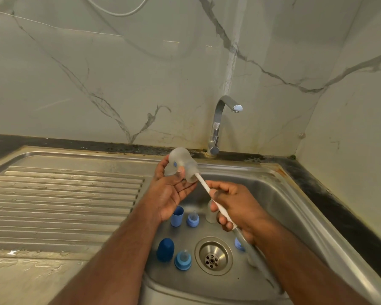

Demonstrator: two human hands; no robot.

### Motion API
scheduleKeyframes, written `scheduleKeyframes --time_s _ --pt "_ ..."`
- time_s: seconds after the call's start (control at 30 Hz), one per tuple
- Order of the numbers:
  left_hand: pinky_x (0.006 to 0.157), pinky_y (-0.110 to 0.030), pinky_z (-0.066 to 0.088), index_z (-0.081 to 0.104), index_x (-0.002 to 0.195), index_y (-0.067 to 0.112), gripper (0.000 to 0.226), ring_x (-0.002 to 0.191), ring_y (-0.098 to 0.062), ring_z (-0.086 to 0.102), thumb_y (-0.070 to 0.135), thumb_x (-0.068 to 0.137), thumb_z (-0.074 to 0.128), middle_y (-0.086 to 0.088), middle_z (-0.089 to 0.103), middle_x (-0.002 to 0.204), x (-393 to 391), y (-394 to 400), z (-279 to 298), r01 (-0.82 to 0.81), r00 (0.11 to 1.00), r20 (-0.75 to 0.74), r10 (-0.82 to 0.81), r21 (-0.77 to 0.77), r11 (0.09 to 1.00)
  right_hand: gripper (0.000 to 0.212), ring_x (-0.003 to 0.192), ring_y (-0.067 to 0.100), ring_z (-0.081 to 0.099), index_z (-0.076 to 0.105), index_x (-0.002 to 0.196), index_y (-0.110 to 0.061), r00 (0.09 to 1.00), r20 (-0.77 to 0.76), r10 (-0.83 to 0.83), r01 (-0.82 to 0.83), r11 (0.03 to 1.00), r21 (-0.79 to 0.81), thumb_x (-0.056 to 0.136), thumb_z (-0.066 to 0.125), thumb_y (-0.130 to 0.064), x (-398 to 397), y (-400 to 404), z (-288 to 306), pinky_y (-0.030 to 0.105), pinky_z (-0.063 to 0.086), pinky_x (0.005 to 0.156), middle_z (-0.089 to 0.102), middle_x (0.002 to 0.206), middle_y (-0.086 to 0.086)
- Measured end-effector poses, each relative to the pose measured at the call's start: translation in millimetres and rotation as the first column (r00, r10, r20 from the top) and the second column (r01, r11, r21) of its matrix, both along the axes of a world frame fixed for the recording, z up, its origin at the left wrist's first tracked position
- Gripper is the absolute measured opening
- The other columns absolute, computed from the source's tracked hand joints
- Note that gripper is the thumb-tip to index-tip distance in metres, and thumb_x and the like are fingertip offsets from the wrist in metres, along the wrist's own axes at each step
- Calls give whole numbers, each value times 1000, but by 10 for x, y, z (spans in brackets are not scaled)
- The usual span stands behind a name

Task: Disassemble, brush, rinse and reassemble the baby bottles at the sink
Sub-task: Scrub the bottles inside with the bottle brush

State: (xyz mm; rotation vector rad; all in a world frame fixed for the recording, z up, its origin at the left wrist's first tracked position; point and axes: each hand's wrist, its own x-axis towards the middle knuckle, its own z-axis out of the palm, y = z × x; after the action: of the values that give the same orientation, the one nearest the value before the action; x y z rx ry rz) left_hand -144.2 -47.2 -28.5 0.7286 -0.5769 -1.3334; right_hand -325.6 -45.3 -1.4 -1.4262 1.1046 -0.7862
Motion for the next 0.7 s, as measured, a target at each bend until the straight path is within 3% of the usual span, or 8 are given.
scheduleKeyframes --time_s 0.07,0.1,0.17,0.27,0.4,0.47,0.6,0.7 --pt "89 -51 60 46 142 37 60 108 -41 71 5 93 61 -23 62 131 -9 7 0 6 1000 4 -6 -2 1000 31 45 15 43 65 126 -27 971 239 21 -72 976 207 103 50 -12 -4 37 32 22 34 36 59 70 9" --pt "89 -51 60 45 143 37 61 108 -42 70 5 94 61 -24 62 130 1 6 -2 12 1000 -5 -12 -10 1000 32 46 15 43 66 126 -27 967 248 56 -111 970 216 103 51 -12 -9 41 34 21 34 35 59 70 10" --pt "89 -51 60 43 145 36 60 109 -43 70 4 97 58 -25 63 131 22 1 -6 27 999 -32 -28 -21 999 32 45 15 44 66 126 -31 992 46 114 -117 991 64 102 54 -14 -11 26 6 22 34 36 61 69 7" --pt "90 -52 59 44 145 37 63 112 -45 68 0 96 58 -26 59 135 55 -11 -29 25 998 -64 -26 -19 1000 33 43 9 46 65 126 -39 957 -291 18 -79 977 -198 102 55 -19 3 -25 -46 23 37 39 64 70 4" --pt "94 -56 57 44 145 38 65 115 -45 67 -1 95 57 -25 55 139 76 -39 -57 64 994 -87 -66 -32 997 33 50 15 52 63 130 -36 983 -176 -52 26 988 -150 102 54 -21 18 -27 -82 26 40 43 65 78 6" --pt "96 -58 54 42 147 40 68 114 -44 67 0 94 56 -23 57 139 102 -50 -80 47 997 -64 -47 11 999 34 55 13 56 61 132 -37 969 -239 -63 16 981 -194 102 54 -22 14 -15 -98 25 44 47 66 82 -1" --pt "96 -54 55 35 151 41 68 111 -39 67 19 95 67 -18 57 137 74 -64 -84 -92 995 49 86 120 989 40 87 8 63 50 142 -43 778 -590 -215 -124 869 -480 103 48 -31 -40 -54 -150 31 55 83 66 112 -12" --pt "85 -47 61 38 147 41 71 104 -34 71 29 89 76 -12 57 132 10 -84 -56 -152 981 137 135 123 981 44 96 15 60 39 147 -46 633 -706 -319 -223 798 -560 105 38 -33 -53 -46 -150 35 52 86 59 114 -5"
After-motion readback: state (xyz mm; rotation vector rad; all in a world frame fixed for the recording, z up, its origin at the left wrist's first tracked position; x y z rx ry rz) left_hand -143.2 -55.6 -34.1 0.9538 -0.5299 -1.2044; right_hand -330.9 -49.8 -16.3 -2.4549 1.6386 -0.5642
